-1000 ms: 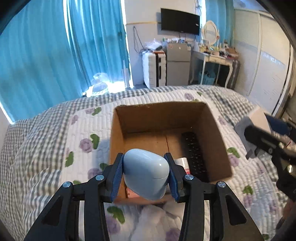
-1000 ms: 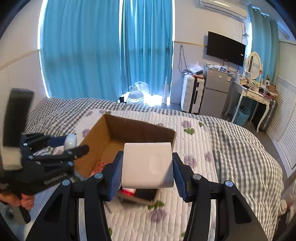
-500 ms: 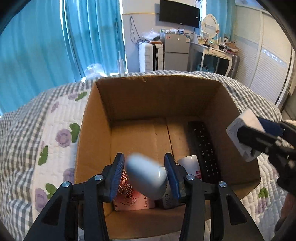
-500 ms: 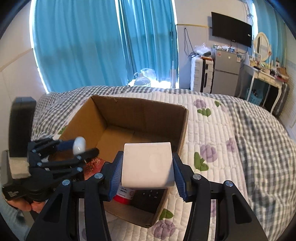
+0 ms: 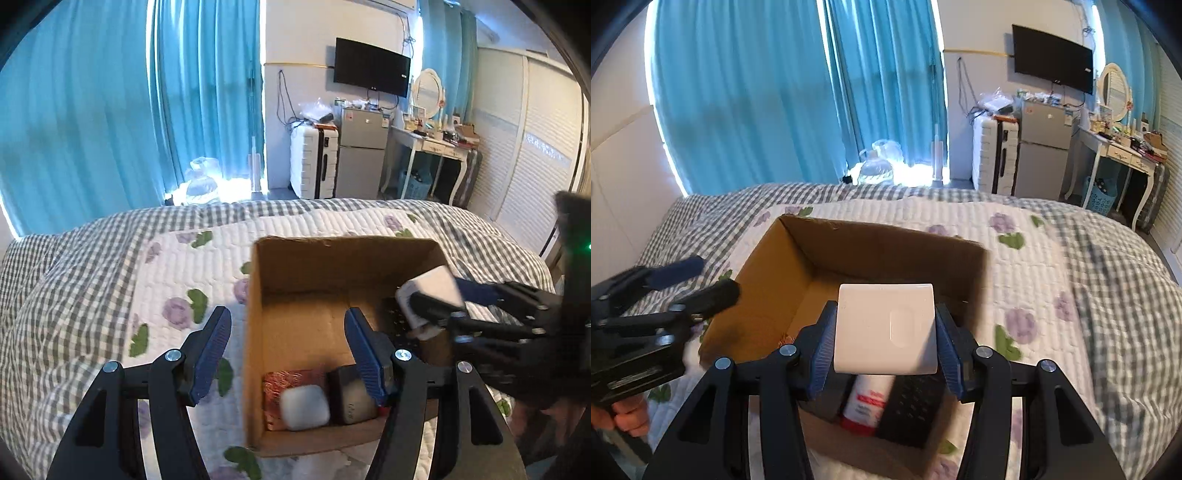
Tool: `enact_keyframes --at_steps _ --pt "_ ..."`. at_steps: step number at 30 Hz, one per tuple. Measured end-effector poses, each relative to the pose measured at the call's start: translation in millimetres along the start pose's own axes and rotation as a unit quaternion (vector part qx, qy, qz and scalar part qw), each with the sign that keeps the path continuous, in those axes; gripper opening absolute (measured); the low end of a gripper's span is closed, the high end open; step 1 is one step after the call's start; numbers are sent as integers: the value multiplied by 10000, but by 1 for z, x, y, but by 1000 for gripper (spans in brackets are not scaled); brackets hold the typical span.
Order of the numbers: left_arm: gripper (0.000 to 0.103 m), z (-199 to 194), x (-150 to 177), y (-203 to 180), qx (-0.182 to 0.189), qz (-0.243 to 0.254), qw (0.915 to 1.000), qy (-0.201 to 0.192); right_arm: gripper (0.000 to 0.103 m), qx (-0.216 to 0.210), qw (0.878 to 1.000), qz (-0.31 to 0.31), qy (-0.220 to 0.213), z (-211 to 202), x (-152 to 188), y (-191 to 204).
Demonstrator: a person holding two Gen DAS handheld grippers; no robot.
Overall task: Organize rigid objects
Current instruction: 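Drop the earbud case into the box with the left tool while the right tool drops the charger in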
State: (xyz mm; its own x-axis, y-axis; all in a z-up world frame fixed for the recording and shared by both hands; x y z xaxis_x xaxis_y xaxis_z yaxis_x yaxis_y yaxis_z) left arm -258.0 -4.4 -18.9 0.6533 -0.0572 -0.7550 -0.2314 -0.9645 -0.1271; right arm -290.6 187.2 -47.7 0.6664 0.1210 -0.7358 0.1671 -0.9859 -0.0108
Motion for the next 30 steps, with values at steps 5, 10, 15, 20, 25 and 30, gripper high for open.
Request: enact_keyframes --at_steps 5,10,15,20,25,30 --pt "66 10 4 23 -134 -118 9998 28 50 220 9994 -134 230 45 -6 24" --pt "66 16 17 36 -58 -248 9996 98 62 424 9987 34 274 63 -1 22" --pt "67 1 25 36 -27 -306 9995 105 79 487 9988 75 -23 35 -2 19" --pt "78 -32 44 26 -64 -257 9996 73 80 496 9987 63 -138 -14 7 7" --pt "88 -51 75 11 -58 -246 9994 236 86 659 9976 -30 -208 -70 37 -5" --pt "89 -44 104 -5 -145 -213 9985 485 97 758 9970 47 -153 -88 69 -15"
Point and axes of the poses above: each gripper's, at about its wrist camera, not at the fingertips, and z roughly the way its jaws point, y to its left, x to its underside, the point moved 1 cm from there along z, roughly the way its jaws point, and after that the axes turned 10 degrees about x, right-handed, at the moved point
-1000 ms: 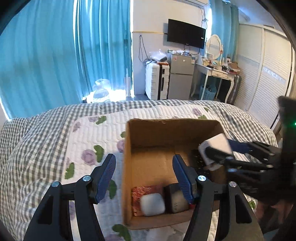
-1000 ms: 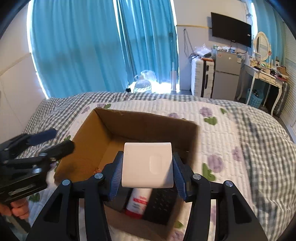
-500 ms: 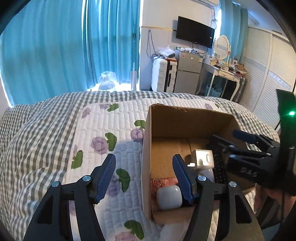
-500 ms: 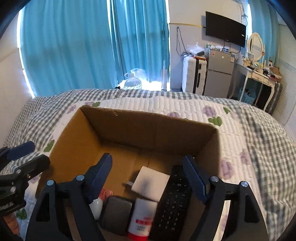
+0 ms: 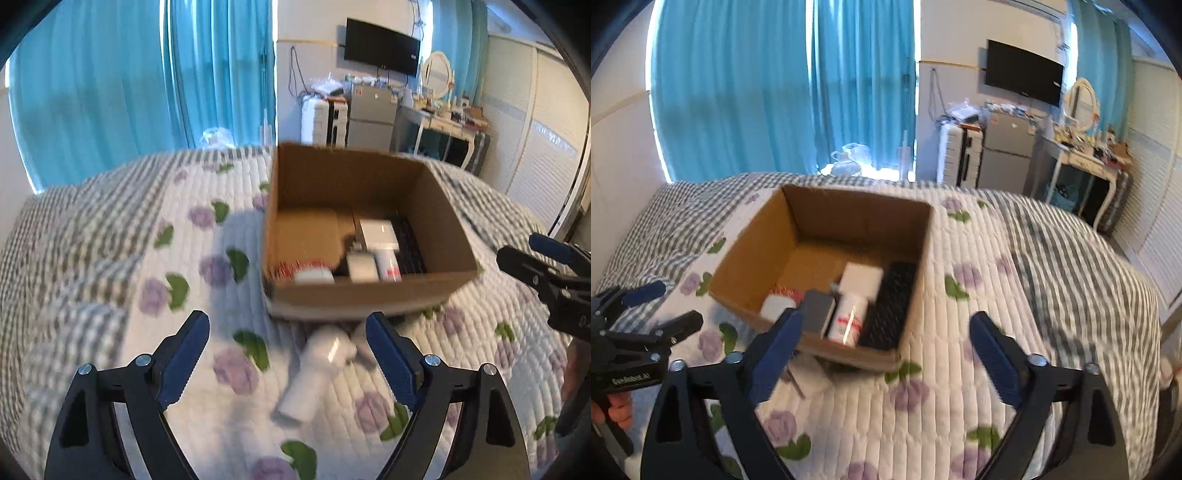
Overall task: Organize rigid objects
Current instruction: 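Drop the earbud case into the box with the left tool while the right tool drops the charger in, then grasp the white hair dryer with the left tool while the right tool grasps a small white charger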
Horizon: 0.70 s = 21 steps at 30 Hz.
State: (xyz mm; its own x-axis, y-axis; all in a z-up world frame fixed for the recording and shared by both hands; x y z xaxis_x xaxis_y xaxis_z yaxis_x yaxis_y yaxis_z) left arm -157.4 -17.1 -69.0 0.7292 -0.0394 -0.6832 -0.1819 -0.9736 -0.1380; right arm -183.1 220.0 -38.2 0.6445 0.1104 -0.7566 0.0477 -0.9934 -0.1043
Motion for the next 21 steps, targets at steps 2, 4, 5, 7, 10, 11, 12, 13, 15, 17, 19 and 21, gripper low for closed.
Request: enact_keyframes --at_steps 2,4,5,7,10,11,12,13,15,17,19,21 --pt "89 14 13 -5 -75 -52 9998 163 98 29 9998 19 185 6 16 -2" --pt "89 31 25 -7 -143 -63 9991 382 98 30 9997 5 252 14 30 -1" --pt "89 40 31 -8 -193 -38 9986 485 98 -1 9996 -1 286 20 37 1" --pt "89 59 43 -10 -417 57 9966 708 98 -48 9994 -6 353 32 51 2" --pt "89 79 54 -9 -592 52 9939 933 98 -143 9980 117 603 48 70 3" --pt "89 82 56 -8 -541 23 9940 949 98 -98 9975 135 694 51 75 3" --pt "89 85 56 -8 -518 10 9942 939 98 -18 9969 128 776 55 78 2" --pt "87 88 56 -9 -486 30 9946 914 98 58 9964 105 838 59 80 2" --pt "84 92 55 -12 -374 111 9954 874 98 64 9960 156 877 63 80 1" --pt "56 100 54 -16 -208 212 9953 921 98 3 9957 219 899 65 81 0" --pt "49 106 56 -18 -204 278 9940 1037 98 17 9956 216 917 67 81 0" --pt "45 102 57 -19 -151 317 9944 997 98 66 9956 140 929 67 84 3"
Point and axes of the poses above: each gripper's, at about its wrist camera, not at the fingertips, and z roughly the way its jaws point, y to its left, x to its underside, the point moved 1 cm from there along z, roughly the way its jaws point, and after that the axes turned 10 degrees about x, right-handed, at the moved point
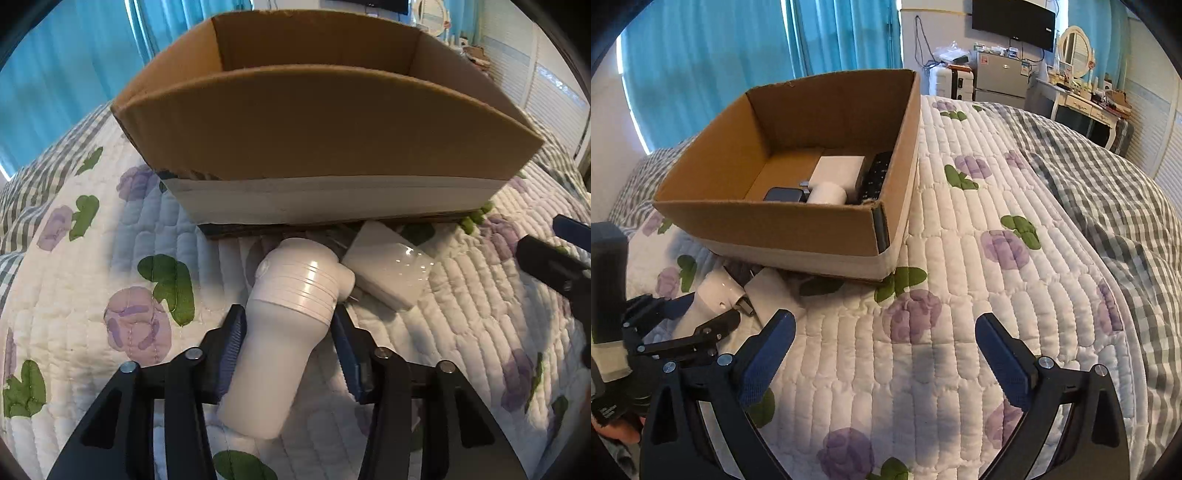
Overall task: Organize rigid objects
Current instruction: 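Grasp the white hair dryer with the left tool while the right tool grasps a small white charger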
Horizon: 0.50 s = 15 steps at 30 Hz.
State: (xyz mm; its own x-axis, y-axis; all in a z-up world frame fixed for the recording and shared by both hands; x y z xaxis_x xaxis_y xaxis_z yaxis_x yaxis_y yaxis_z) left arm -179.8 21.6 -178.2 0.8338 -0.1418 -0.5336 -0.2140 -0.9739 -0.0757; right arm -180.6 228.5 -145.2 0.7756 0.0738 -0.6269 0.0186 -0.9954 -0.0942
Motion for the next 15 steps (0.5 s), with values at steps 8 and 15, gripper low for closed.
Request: enact_keyframes --at_steps 8,15 --pt "45 -54 8 24 67 -509 9973 -522 98 -161 9988 -388 -231 -6 2 21" --pt "45 -56 12 52 -383 -1127 9913 -567 98 -551 9952 -784 -176 14 0 65"
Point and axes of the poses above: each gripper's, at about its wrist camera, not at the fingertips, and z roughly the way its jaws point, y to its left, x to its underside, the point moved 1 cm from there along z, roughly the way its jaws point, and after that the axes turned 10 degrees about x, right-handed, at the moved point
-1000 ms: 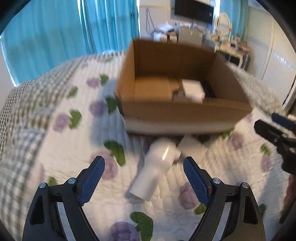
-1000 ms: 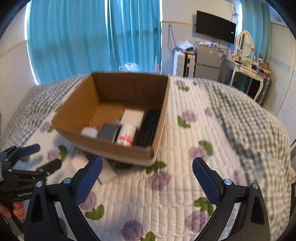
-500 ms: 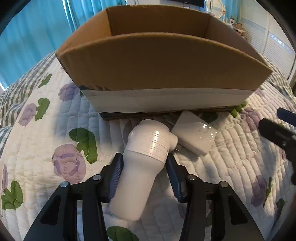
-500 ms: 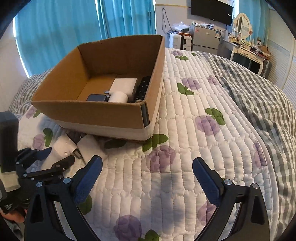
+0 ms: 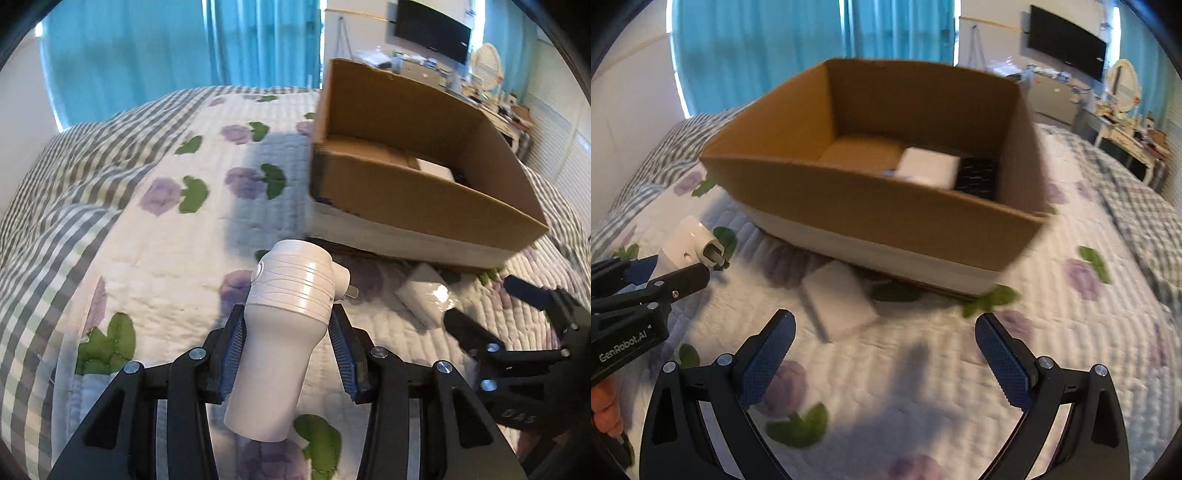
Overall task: Organize rigid objects
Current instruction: 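Grasp the white hair dryer with the left tool while the right tool grasps a small white charger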
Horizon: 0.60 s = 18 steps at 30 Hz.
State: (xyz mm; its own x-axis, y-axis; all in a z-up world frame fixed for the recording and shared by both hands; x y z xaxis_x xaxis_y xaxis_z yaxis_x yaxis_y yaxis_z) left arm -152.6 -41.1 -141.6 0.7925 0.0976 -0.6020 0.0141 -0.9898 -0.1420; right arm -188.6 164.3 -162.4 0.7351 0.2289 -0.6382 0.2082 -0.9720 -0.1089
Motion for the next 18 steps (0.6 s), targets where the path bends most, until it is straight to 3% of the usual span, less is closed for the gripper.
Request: enact_keyframes --at_steps 7,12,15,16,18 --pt "45 2 0 -2 114 -99 9999 12 98 -66 9996 -218 171 35 -8 28" --pt "45 4 2 -4 146 -48 9999 78 87 66 9984 -425 367 52 -8 43" --pt "45 8 5 -7 101 41 9998 154 70 239 9979 -509 314 51 -5 47" --pt "45 9 6 -8 73 71 9998 168 57 310 9978 -509 292 49 -5 46" --pt "45 9 7 -10 67 109 9997 192 51 258 9980 -514 258 45 -3 45"
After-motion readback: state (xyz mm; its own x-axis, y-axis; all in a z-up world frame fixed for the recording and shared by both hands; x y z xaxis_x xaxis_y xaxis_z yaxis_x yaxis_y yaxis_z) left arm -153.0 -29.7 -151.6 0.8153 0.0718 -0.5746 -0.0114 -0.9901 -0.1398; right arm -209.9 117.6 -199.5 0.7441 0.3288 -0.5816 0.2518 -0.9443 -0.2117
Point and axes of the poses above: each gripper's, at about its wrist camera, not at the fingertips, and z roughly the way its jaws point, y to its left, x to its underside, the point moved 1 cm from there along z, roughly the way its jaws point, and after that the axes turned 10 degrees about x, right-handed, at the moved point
